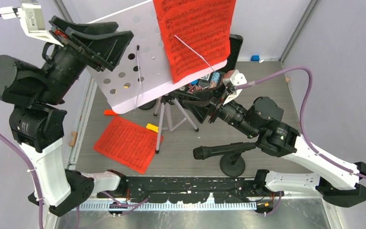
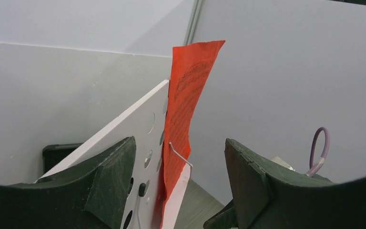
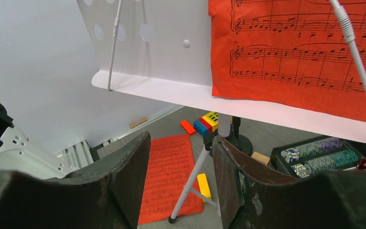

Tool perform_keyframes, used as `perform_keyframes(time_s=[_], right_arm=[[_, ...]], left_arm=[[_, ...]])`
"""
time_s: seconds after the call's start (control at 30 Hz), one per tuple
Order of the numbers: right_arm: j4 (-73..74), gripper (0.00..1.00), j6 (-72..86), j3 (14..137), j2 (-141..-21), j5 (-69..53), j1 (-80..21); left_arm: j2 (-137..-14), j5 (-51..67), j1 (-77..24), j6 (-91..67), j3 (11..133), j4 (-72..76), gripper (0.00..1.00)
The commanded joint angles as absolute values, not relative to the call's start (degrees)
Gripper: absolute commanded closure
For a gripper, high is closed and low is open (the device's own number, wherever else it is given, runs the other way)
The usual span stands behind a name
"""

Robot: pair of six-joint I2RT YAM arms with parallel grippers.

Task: Pack up the instrument practice props
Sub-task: Adjust the music stand at the center of the board.

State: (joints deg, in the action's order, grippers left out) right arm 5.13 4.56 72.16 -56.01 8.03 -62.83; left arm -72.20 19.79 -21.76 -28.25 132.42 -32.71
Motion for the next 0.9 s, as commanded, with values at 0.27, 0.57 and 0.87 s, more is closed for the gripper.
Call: perform_keyframes(time_s=[0.27,0.57,0.87], right_arm=[[4.37,0.44,1.8,74.42,-56.12,10.85,-62.75],[14.61,0.43,-3.75,82.69,-56.55,12.43,-62.75],[25.19,0.37,-11.45,90.68,-58.23,10.72,-62.75]], left_arm=[[-69.38,13.66,-24.7,-20.86,129.29,-37.16,0.29],[-64.33,12.31,-24.63,-21.74,123.95,-36.36,0.29],[-61.03,12.49,-24.61,-24.08,119.93,-33.88,0.29]])
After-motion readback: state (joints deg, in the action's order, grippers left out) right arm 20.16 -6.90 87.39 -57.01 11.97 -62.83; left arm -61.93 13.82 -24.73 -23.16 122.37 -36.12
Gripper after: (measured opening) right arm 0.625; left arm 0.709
